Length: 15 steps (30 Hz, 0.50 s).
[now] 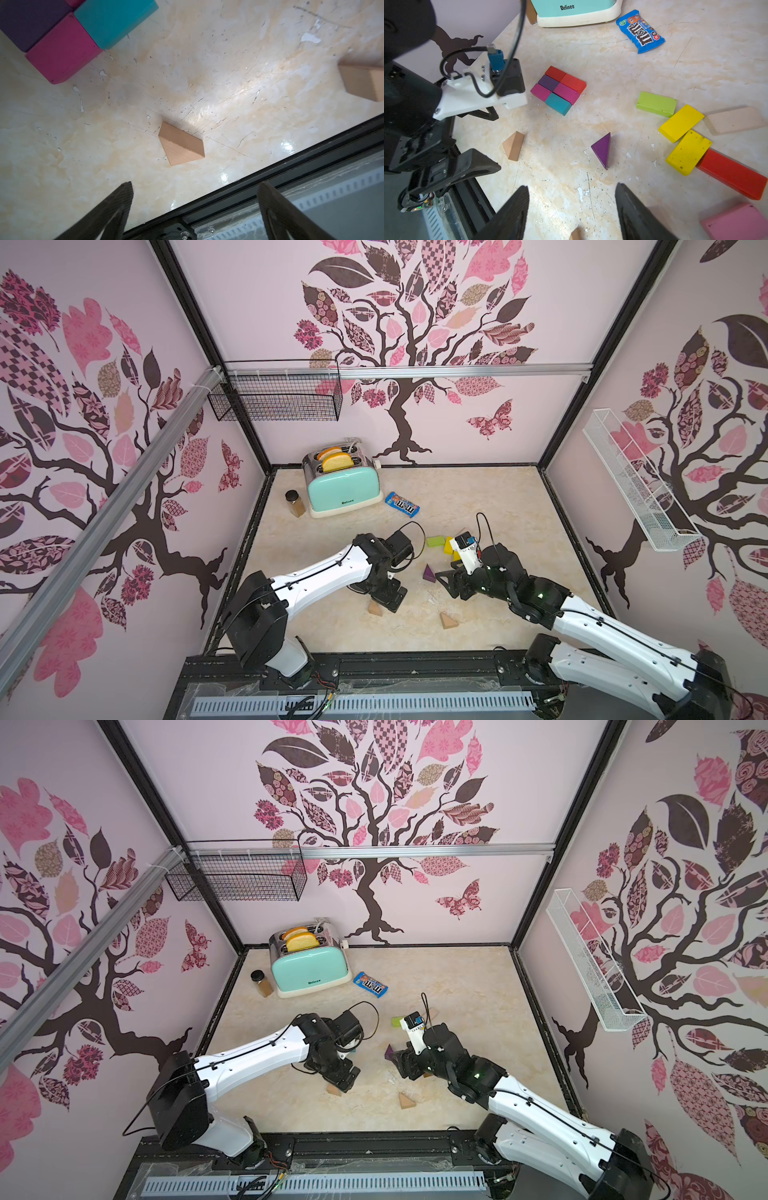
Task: Assemble a piece of candy with building blocks
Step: Adjust the building block at the center of the board.
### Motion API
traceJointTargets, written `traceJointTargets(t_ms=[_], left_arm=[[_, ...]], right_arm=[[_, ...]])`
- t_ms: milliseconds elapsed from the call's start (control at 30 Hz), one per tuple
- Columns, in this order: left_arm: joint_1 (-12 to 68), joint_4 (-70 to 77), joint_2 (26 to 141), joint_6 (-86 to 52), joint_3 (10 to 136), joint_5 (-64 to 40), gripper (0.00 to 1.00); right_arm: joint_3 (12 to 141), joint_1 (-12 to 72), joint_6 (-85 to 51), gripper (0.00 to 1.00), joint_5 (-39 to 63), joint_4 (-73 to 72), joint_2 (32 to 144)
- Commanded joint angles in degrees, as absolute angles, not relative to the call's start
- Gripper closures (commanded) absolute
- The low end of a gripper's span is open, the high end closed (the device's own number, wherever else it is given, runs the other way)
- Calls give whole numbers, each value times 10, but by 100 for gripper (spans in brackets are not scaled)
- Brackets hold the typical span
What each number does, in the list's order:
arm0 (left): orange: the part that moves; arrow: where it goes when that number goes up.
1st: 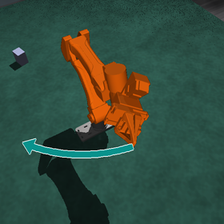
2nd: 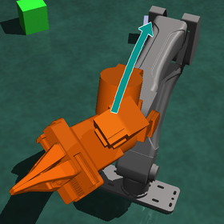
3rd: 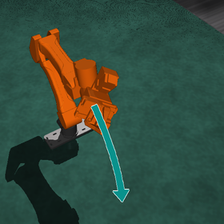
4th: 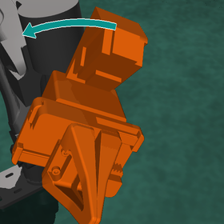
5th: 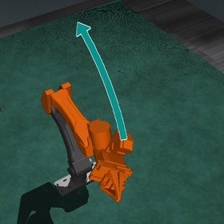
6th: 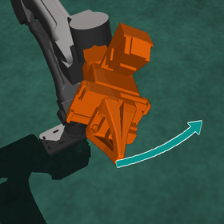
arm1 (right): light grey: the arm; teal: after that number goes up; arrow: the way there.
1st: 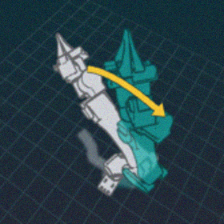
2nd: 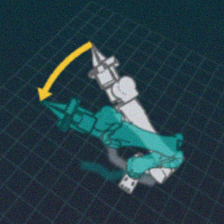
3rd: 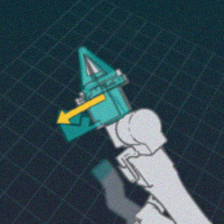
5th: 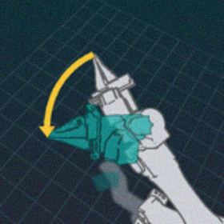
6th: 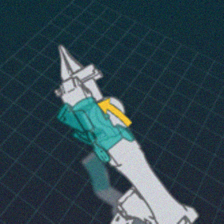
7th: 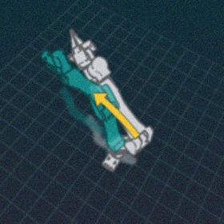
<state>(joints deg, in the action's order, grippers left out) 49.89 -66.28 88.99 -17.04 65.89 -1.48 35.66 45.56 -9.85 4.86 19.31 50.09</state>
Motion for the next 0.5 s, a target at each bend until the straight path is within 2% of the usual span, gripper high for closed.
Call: traceJointTargets(t_ms=[0, 333, 467], left_arm=[[501, -673, 910, -163, 654, -3, 2], [501, -656, 967, -157, 649, -19, 2], [501, -646, 993, -158, 644, -22, 2]], right_arm=[[384, 454, -96, 31, 71, 196, 499], [388, 453, -72, 28, 87, 194, 521], [388, 450, -69, 20, 90, 182, 532]])
